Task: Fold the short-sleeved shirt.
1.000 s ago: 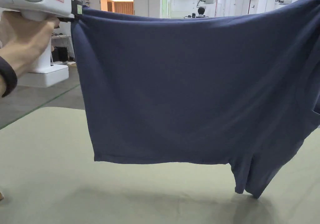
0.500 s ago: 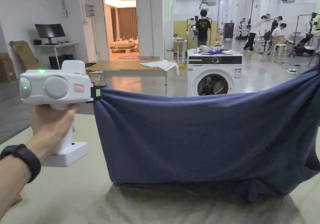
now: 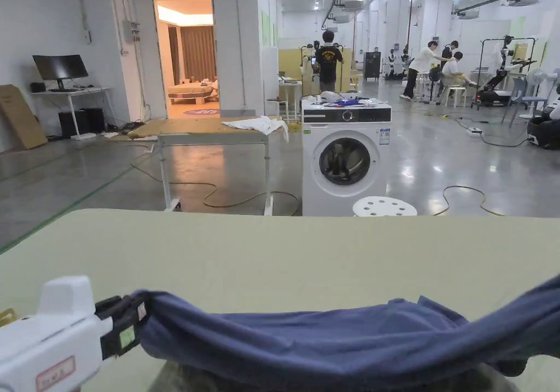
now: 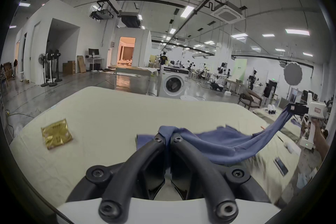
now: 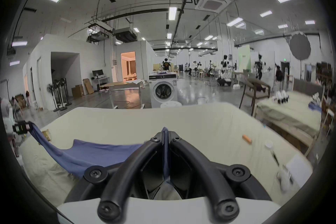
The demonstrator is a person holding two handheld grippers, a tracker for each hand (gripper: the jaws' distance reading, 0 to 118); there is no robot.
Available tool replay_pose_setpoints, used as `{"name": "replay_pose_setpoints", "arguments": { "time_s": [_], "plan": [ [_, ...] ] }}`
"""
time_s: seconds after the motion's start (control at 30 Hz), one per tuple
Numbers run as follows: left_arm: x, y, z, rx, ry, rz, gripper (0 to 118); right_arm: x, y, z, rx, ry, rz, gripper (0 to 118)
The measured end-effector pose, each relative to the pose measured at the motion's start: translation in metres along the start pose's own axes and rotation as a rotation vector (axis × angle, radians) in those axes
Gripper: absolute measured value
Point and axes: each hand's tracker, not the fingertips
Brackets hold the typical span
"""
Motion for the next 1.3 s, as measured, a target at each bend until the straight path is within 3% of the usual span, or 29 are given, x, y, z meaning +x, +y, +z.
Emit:
{"name": "replay_pose_setpoints", "arguments": {
  "time_s": [0.23, 0.37, 0.5, 0.67, 0.77, 0.93, 0.97, 1.0, 1.03, 1.07, 1.13, 1.23, 1.3],
  "plan": [
    [0.002, -0.101, 0.076, -0.048, 0.008, 0.064, 0, -0.015, -0.116, 0.094, -0.134, -0.031, -0.034, 1],
    [0.001, -0.145, 0.113, -0.076, 0.045, 0.077, 0, -0.012, -0.166, 0.123, -0.226, -0.068, -0.144, 1],
    [-0.024, -0.177, 0.135, -0.117, 0.112, 0.244, 0, -0.004, -0.197, 0.149, -0.28, -0.131, -0.235, 1],
    [-0.04, -0.2, 0.147, -0.166, 0.132, 0.257, 0, 0.005, -0.218, 0.166, -0.333, -0.14, -0.258, 0],
    [-0.034, -0.209, 0.146, -0.235, 0.14, 0.162, 0, 0.005, -0.23, 0.165, -0.367, -0.148, -0.199, 1],
    [-0.038, -0.219, 0.141, -0.249, 0.153, 0.182, 0, 0.0, -0.243, 0.161, -0.386, -0.143, -0.142, 2],
    [-0.037, -0.22, 0.139, -0.262, 0.151, 0.167, 4, 0.001, -0.245, 0.161, -0.39, -0.147, -0.115, 9],
    [-0.035, -0.221, 0.14, -0.265, 0.151, 0.15, 16, 0.002, -0.245, 0.161, -0.406, -0.15, -0.088, 22],
    [-0.032, -0.221, 0.143, -0.257, 0.155, 0.117, 38, 0.002, -0.246, 0.163, -0.405, -0.157, -0.072, 47],
    [-0.03, -0.219, 0.145, -0.256, 0.15, 0.088, 61, 0.003, -0.245, 0.165, -0.399, -0.153, -0.075, 58],
    [-0.02, -0.211, 0.15, -0.222, 0.167, 0.011, 96, 0.004, -0.242, 0.174, -0.363, -0.145, -0.093, 62],
    [0.0, -0.194, 0.162, -0.107, 0.264, -0.047, 99, 0.003, -0.235, 0.184, -0.289, -0.107, -0.195, 62],
    [0.016, -0.18, 0.168, -0.04, 0.298, -0.074, 99, -0.003, -0.229, 0.189, -0.254, -0.112, -0.181, 62]
  ]
}}
